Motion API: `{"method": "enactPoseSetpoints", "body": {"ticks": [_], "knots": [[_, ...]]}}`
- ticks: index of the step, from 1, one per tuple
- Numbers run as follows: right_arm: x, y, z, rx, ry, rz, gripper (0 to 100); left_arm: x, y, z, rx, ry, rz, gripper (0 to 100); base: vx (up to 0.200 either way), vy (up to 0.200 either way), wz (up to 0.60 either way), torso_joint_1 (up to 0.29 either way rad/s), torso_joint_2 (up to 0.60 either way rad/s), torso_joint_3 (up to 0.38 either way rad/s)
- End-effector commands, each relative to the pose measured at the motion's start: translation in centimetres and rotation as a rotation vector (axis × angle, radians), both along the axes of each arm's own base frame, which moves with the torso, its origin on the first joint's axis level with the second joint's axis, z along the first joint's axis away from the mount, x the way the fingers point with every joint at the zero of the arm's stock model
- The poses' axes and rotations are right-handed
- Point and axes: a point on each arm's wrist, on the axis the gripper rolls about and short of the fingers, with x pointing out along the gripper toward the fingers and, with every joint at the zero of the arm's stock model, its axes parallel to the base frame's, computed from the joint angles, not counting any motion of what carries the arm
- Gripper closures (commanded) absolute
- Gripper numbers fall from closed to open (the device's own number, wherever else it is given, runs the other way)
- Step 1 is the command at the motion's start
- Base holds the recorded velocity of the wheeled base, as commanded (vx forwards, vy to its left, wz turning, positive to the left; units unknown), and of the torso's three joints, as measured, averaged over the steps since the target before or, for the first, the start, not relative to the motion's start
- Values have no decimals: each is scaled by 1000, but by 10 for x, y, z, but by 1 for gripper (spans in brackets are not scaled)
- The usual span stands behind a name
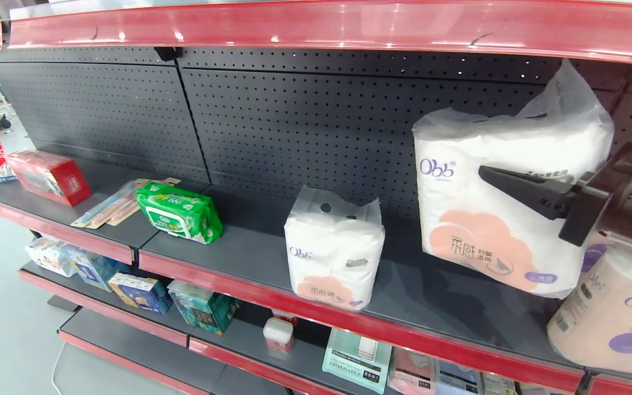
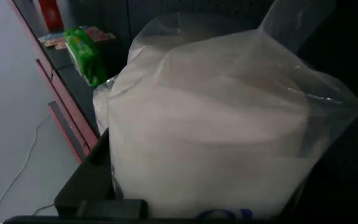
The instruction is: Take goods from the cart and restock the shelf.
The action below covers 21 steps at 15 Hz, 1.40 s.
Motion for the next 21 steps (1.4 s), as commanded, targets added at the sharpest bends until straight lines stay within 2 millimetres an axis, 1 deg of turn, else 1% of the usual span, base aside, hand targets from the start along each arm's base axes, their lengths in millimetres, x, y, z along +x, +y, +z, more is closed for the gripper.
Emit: {"method": "enactPoseSetpoints", "body": {"ticks": [1,3,6,10,16,18,21], "knots": [[14,6,-7,-19,34,-25,100,0,0,0,0,2,0,0,0,0,0,0,0,0],[23,10,-9,-21,33,-74,100,0,0,0,0,3,0,0,0,0,0,0,0,0],[43,19,-17,-4,26,-142,100,0,0,0,0,2,0,0,0,0,0,0,0,0],[67,25,-34,-11,30,-217,100,0,0,0,0,2,0,0,0,0,0,0,0,0],[71,27,-39,-20,47,-219,100,0,0,0,0,3,0,0,0,0,0,0,0,0],[82,29,-41,-18,41,-231,100,0,0,0,0,2,0,0,0,0,0,0,0,0],[92,31,-48,-19,45,-241,100,0,0,0,0,3,0,0,0,0,0,0,0,0]]}}
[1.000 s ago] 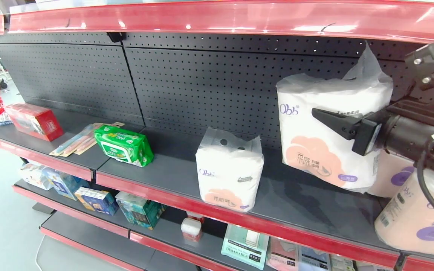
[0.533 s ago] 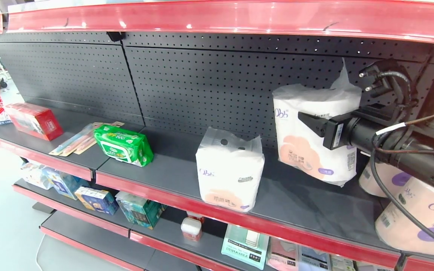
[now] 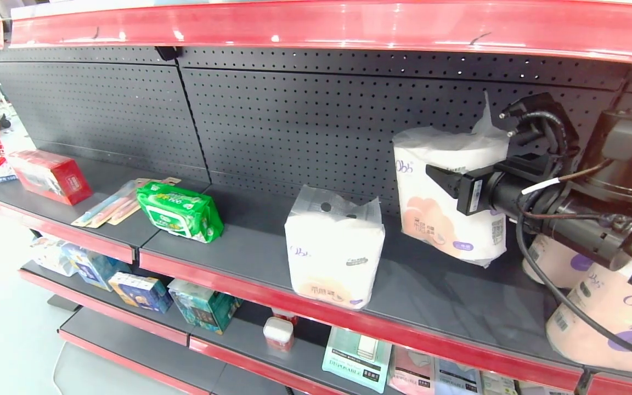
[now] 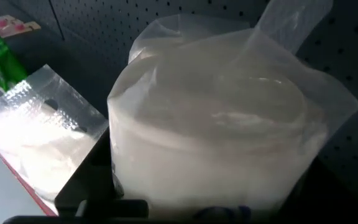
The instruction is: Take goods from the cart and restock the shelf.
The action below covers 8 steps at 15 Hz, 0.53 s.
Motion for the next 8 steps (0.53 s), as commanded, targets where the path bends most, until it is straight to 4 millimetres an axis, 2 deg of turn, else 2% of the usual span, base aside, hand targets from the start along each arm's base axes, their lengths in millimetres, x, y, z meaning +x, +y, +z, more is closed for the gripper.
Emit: {"method": "enactPoseSetpoints", "body": {"ticks": [1,3,8], "knots": [[12,5,-10,-6,6,-2,100,0,0,0,0,2,0,0,0,0,0,0,0,0],[21,9,-15,0,-16,-3,100,0,0,0,0,2,0,0,0,0,0,0,0,0],[30,14,-15,-18,-28,0,100,0,0,0,0,2,0,0,0,0,0,0,0,0]]}}
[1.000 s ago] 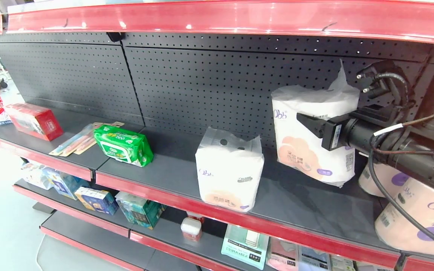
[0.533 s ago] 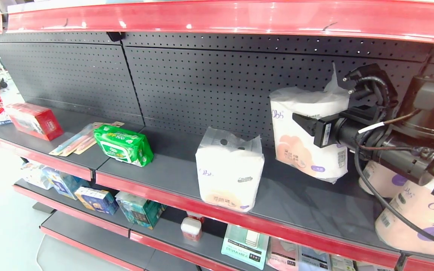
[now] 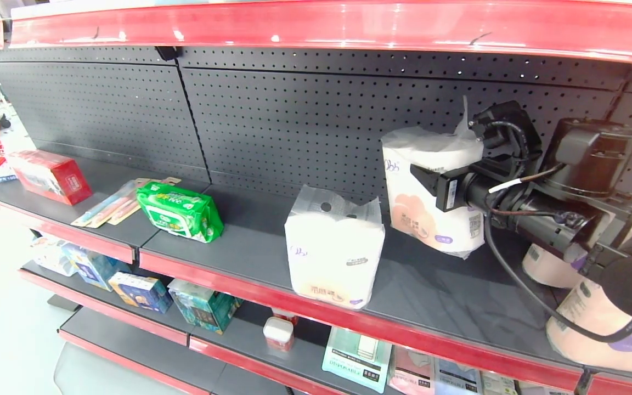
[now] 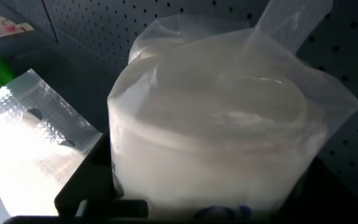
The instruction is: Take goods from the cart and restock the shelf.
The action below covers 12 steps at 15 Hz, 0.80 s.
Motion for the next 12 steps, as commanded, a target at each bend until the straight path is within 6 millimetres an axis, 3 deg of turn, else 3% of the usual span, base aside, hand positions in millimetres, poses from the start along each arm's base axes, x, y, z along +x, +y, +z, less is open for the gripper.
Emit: {"method": "enactPoseSetpoints", "body": {"ticks": [1,12], "knots": [[8,4,-2,-10,0,1,100,0,0,0,0,2,0,0,0,0,0,0,0,0],[14,7,-9,-26,10,7,100,0,0,0,0,2,0,0,0,0,0,0,0,0]]}}
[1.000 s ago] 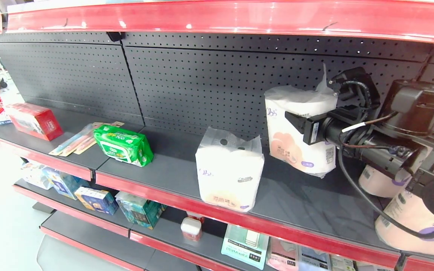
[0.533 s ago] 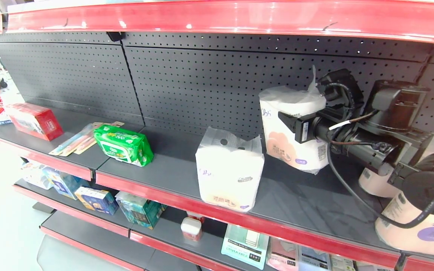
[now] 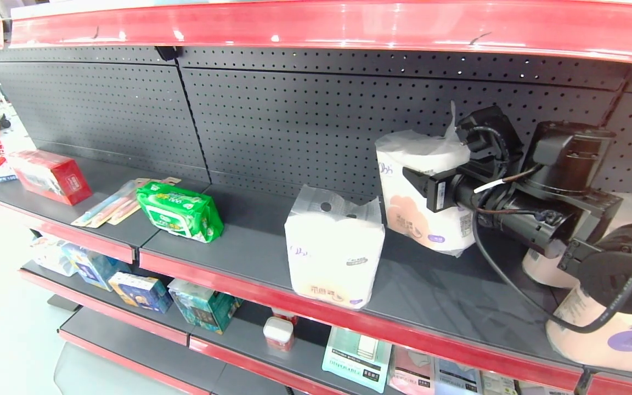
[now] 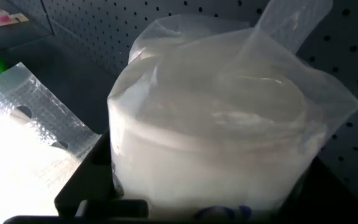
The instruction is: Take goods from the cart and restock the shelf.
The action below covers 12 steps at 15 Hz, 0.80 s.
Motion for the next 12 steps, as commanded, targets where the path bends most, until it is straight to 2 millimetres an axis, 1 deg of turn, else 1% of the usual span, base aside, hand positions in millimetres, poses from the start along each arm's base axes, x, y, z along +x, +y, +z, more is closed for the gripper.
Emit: {"method": "enactPoseSetpoints", "body": {"ticks": [1,2,4,5,6,8,11,12], "knots": [[6,3,-4,2,-3,2,100,0,0,0,0,2,0,0,0,0,0,0,0,0],[10,1,-7,7,-12,13,100,0,0,0,0,3,0,0,0,0,0,0,0,0],[17,-3,-11,2,-30,98,100,0,0,0,0,2,0,0,0,0,0,0,0,0],[22,-10,-13,-9,-36,195,100,0,0,0,0,2,0,0,0,0,0,0,0,0],[27,-12,-16,-25,-38,246,100,0,0,0,0,2,0,0,0,0,0,0,0,0],[40,-9,-20,-48,-61,341,100,0,0,0,0,2,0,0,0,0,0,0,0,0],[71,-13,-35,-102,-95,491,100,0,0,0,0,2,0,0,0,0,0,0,0,0],[81,-15,-39,-105,-100,513,100,0,0,0,0,3,0,0,0,0,0,0,0,0]]}}
